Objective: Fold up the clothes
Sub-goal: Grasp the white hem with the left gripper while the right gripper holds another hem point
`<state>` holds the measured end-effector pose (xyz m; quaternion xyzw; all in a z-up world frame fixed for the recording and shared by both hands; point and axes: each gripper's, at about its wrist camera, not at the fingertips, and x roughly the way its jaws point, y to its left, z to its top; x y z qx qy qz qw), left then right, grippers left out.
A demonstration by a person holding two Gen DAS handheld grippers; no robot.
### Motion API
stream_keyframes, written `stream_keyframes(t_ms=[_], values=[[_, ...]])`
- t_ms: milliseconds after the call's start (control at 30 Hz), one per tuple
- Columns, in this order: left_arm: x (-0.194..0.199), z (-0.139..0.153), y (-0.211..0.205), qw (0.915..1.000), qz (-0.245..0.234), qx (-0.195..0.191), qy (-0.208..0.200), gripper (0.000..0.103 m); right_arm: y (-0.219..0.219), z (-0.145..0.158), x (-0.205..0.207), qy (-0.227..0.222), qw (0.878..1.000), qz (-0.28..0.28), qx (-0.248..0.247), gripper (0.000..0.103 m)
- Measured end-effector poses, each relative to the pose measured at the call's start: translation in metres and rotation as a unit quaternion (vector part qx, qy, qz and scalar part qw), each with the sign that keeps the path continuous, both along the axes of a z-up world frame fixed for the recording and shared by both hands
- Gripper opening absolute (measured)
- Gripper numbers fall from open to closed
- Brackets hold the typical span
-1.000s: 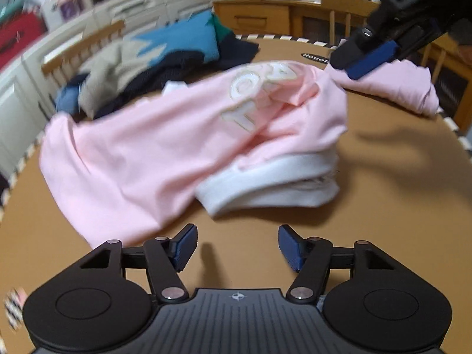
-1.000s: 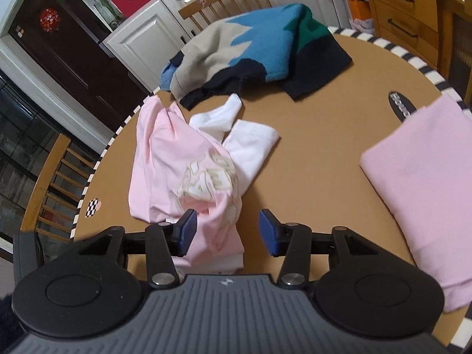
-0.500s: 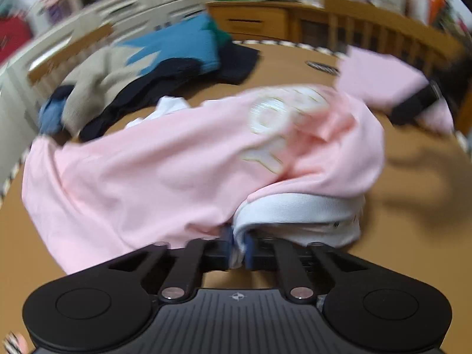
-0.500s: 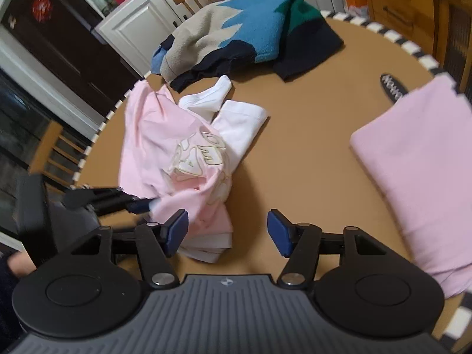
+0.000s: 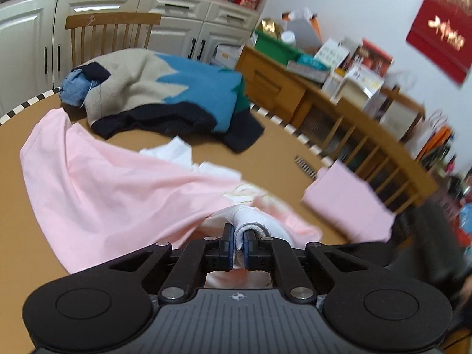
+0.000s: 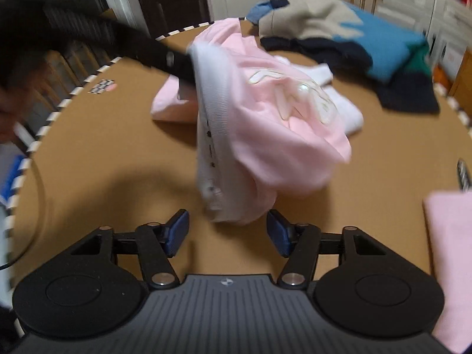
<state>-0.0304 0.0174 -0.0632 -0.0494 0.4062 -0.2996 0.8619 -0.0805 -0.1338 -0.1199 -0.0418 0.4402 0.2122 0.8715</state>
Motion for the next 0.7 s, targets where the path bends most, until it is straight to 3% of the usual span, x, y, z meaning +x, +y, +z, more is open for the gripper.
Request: stream_keyframes(t_ms=[167,367,567,700], values=[[-0.008,0.031,0.002,0.9991,0.018,-0.035,-0.014,0.007,0.009,0.011,-0.011,-0.028,0.991,-0.110,0.070,0.061],[-0.008,0.055,-0.001,0.9976,0.029,-0.056,-0.026,0.007,0.028,0.030,-0.028,-0.080,0.989,-0.113,0.050,0.067],[0.004,0.061,-0.013,0.9973,0.039,-0.054,-0.030,0.007,0.022,0.046,-0.041,-0.085,0.987,-0.133,0.042,0.070],[0.017,0.061,-0.026,0.9976,0.033,-0.056,-0.024,0.007,0.017,0.049,-0.059,-0.082,0.990,-0.112,0.028,0.071]])
